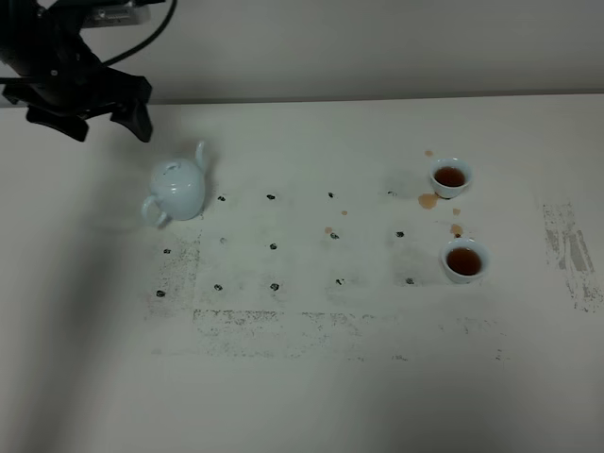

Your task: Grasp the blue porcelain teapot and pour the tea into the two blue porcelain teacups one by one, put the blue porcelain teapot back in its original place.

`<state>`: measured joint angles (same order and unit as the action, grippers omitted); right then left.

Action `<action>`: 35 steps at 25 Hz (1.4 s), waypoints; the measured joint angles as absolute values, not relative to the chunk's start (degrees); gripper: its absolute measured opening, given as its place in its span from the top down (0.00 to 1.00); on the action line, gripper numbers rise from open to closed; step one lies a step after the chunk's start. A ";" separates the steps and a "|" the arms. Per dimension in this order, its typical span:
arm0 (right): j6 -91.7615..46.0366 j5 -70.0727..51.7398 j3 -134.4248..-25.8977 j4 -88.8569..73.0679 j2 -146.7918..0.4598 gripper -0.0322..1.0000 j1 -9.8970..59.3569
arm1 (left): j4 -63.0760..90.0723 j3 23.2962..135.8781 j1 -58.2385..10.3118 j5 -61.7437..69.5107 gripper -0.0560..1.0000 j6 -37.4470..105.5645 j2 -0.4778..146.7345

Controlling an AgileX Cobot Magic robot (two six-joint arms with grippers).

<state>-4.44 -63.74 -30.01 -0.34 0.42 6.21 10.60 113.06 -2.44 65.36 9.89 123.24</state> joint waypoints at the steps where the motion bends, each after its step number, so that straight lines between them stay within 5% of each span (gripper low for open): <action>1: -4.44 -63.74 -30.01 -0.34 0.42 0.52 6.21 | 10.21 113.06 -1.13 65.43 0.25 9.19 123.24; 9: -4.44 -63.74 -30.01 -0.34 0.42 0.52 6.21 | 8.72 113.06 8.56 68.28 0.26 7.94 122.75; 20: -4.44 -63.74 -30.01 -0.34 0.42 0.52 6.21 | 8.50 112.07 9.30 68.41 0.28 6.89 116.27; 35: -4.44 -63.74 -30.01 -0.34 0.42 0.52 6.21 | 8.36 62.68 9.30 68.35 0.29 6.62 79.84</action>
<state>-4.44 -63.74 -30.01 -0.34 0.42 6.21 8.36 62.68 9.30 68.35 6.62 79.84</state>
